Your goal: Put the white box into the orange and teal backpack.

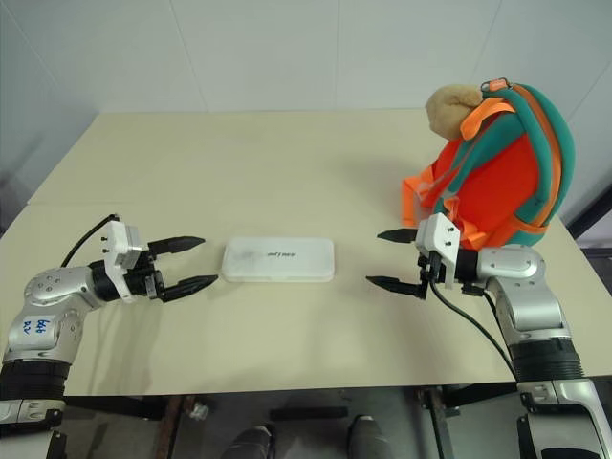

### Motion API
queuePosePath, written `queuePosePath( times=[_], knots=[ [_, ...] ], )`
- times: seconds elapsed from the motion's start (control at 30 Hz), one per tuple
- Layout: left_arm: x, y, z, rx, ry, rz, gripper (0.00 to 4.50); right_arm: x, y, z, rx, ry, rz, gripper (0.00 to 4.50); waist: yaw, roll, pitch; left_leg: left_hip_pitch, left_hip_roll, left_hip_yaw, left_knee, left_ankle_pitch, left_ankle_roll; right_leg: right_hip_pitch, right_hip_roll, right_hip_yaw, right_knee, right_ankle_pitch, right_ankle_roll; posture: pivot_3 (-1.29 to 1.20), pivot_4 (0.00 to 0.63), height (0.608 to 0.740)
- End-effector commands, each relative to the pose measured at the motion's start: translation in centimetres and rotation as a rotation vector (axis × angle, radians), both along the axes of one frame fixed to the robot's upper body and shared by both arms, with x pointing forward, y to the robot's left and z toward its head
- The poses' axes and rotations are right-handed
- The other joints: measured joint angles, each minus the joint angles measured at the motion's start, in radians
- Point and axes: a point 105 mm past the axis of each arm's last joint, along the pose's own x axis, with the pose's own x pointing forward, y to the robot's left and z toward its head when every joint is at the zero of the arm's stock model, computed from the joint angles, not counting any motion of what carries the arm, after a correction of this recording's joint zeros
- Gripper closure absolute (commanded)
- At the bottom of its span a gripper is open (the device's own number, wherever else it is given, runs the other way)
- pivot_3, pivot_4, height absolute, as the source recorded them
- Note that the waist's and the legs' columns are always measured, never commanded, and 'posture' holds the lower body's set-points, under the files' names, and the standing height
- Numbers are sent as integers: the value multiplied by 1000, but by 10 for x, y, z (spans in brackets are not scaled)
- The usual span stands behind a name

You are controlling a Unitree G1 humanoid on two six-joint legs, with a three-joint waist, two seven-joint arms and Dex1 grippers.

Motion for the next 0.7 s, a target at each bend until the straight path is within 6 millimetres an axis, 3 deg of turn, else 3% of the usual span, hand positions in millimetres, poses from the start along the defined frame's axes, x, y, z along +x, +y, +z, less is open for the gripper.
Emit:
queuePosePath(
  times=[0.03,0.2,0.3,0.33,0.4,0.57,0.7],
  knots=[
    [-1,-3,14,3,-56,-15,50,5,2,10,8,-38,-2,0,0,0,0,0,0,0,0,0,0,0,0,0,0,0,0,0,150,740],
    [-2,1,21,-49,-88,31,50,10,6,7,16,-31,-2,0,0,0,0,0,0,0,1,0,0,0,0,0,1,0,0,0,150,740],
    [-5,7,15,-40,-83,56,50,12,12,5,14,-27,7,0,-2,0,0,0,0,0,1,0,0,0,0,0,1,0,0,0,150,740],
    [-6,11,12,-36,-78,74,218,12,15,4,18,-22,14,180,-4,0,0,0,0,0,0,0,0,0,0,0,1,0,0,0,150,740],
    [-7,23,6,-15,-67,117,661,14,20,-1,13,-10,29,620,-5,0,0,0,0,0,0,0,0,0,0,0,1,0,0,0,150,740],
    [1,53,-4,16,-64,280,2187,30,28,-22,-7,-2,-20,2304,-4,0,0,0,0,0,2,0,0,0,0,0,3,0,0,0,150,740],
    [14,53,-16,45,-75,346,3447,44,37,-36,-10,2,-54,3682,-1,0,0,0,0,0,3,0,0,0,0,0,5,0,0,0,150,740]
  ],
)
